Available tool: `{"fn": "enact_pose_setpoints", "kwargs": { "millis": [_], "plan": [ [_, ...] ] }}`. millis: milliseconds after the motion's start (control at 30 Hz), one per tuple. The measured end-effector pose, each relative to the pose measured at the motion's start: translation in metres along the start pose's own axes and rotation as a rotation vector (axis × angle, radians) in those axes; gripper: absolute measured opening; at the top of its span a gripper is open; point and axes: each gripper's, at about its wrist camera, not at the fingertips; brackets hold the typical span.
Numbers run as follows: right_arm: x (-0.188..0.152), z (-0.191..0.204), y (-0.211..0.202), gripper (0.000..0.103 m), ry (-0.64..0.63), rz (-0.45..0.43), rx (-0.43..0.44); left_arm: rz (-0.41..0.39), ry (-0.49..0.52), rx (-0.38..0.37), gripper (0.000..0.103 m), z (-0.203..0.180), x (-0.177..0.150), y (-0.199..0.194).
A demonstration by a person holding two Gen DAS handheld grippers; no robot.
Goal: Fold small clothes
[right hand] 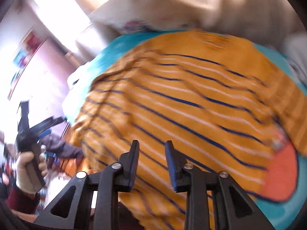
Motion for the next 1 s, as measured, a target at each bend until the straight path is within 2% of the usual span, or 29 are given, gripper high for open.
{"fn": "enact_pose_setpoints", "kwargs": {
  "millis": [33,133,233,300,333,433,467,500,533,567,633,733,800,833,867,900,967,1000],
  "plan": [
    [0.015,0.023,0.014,0.045,-0.063,0.015,0.033,-0.003,-0.031,0.002,0.092,0.013,0.010,0.005],
    [0.048,0.104,0.061,0.054,-0.294,0.069,0.113,-0.003,-0.116,0.031,0.092,0.053,0.038,0.019],
    [0.057,0.181,0.110,0.058,-0.523,0.141,0.149,0.015,-0.188,0.050,0.092,0.089,0.059,0.036],
    [0.054,0.217,0.139,0.059,-0.639,0.189,0.130,0.027,-0.211,0.058,0.092,0.107,0.068,0.045],
    [0.050,0.235,0.157,0.060,-0.709,0.210,0.095,0.032,-0.219,0.062,0.092,0.113,0.072,0.049],
    [0.045,0.249,0.192,0.062,-0.798,0.271,-0.016,0.050,-0.228,0.066,0.092,0.127,0.082,0.063],
    [0.046,0.243,0.200,0.061,-0.793,0.298,-0.018,0.057,-0.228,0.063,0.092,0.129,0.085,0.068],
    [0.047,0.240,0.204,0.046,-0.775,0.317,-0.017,0.062,-0.228,0.059,0.092,0.129,0.088,0.072],
    [0.051,0.238,0.204,0.017,-0.759,0.306,-0.035,0.064,-0.228,0.053,0.092,0.130,0.091,0.075],
    [0.060,0.237,0.206,0.013,-0.735,0.316,-0.025,0.066,-0.230,0.048,0.092,0.130,0.095,0.078],
    [0.081,0.234,0.208,0.009,-0.656,0.319,0.020,0.063,-0.233,0.033,0.092,0.130,0.102,0.078],
    [0.119,0.235,0.206,0.009,-0.568,0.269,0.061,0.037,-0.218,0.018,0.092,0.128,0.113,0.071],
    [0.155,0.238,0.200,0.008,-0.471,0.218,0.155,0.022,-0.210,0.009,0.092,0.126,0.119,0.066],
    [0.173,0.240,0.193,0.004,-0.426,0.182,0.203,0.017,-0.207,0.005,0.092,0.124,0.123,0.065],
    [0.188,0.242,0.185,0.004,-0.381,0.152,0.251,0.012,-0.202,-0.001,0.092,0.121,0.126,0.063],
    [0.210,0.232,0.169,0.004,-0.304,0.100,0.313,0.006,-0.196,-0.008,0.092,0.118,0.128,0.061],
    [0.231,0.218,0.141,0.004,-0.193,0.007,0.392,-0.004,-0.180,-0.021,0.092,0.110,0.133,0.057],
    [0.244,0.199,0.123,0.004,-0.117,-0.051,0.431,-0.010,-0.171,-0.027,0.092,0.105,0.135,0.056]
  ]
}}
Point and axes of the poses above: each gripper's, at about its wrist camera, not at the fingertips, and y roughly the way its jaws point, z to its left, x to its top, and after that the axes turned 11 degrees about -y, right-handed
